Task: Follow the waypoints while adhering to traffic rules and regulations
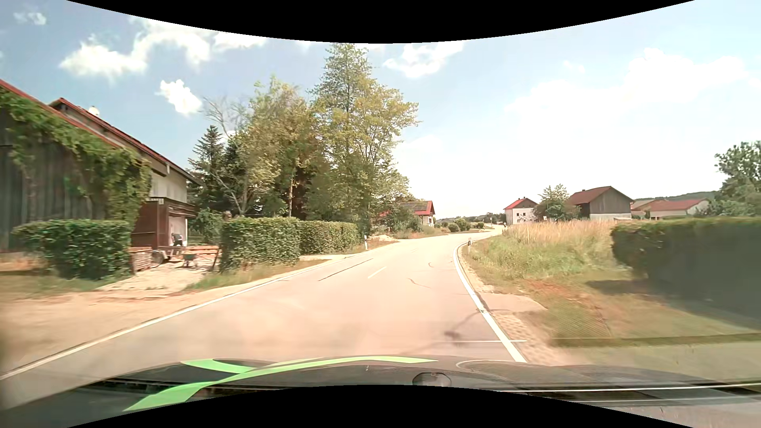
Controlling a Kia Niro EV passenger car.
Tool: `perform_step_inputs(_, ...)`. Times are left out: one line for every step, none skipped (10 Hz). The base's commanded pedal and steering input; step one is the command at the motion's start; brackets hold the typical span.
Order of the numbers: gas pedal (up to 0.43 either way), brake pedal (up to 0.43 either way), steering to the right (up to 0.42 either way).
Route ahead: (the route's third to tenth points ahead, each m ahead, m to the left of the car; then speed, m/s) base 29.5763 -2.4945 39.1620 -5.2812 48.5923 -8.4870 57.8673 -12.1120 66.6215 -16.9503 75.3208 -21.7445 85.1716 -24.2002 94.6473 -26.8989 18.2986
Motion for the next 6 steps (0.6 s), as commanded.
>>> perform_step_inputs(0.197, 0.0, 0.039)
perform_step_inputs(0.209, 0.0, 0.039)
perform_step_inputs(0.228, 0.0, 0.039)
perform_step_inputs(0.24, 0.0, 0.039)
perform_step_inputs(0.24, 0.0, 0.039)
perform_step_inputs(0.22, 0.0, 0.039)
